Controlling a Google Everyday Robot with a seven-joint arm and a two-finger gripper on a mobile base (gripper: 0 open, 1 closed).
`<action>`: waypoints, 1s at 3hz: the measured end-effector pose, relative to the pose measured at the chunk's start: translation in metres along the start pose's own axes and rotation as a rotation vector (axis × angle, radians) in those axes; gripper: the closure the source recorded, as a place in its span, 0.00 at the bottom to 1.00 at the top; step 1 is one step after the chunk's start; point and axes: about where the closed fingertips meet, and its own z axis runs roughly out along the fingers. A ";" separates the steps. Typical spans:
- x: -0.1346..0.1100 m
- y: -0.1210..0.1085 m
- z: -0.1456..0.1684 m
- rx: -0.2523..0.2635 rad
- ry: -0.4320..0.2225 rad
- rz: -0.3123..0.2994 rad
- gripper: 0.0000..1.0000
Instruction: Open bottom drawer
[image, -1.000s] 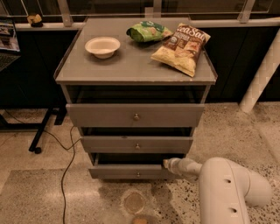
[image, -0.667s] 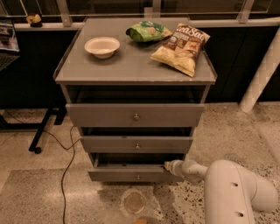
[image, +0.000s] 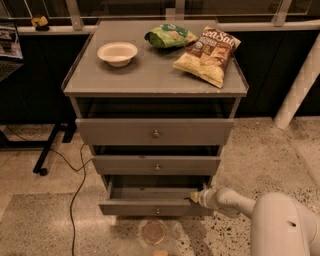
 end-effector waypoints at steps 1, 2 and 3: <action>0.000 0.000 0.000 0.000 0.000 0.000 1.00; -0.008 0.005 0.019 -0.004 0.033 -0.047 1.00; -0.008 0.005 0.019 -0.004 0.033 -0.048 1.00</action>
Offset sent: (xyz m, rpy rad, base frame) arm 0.0230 0.0130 -0.0003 -0.0353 -0.0054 0.0521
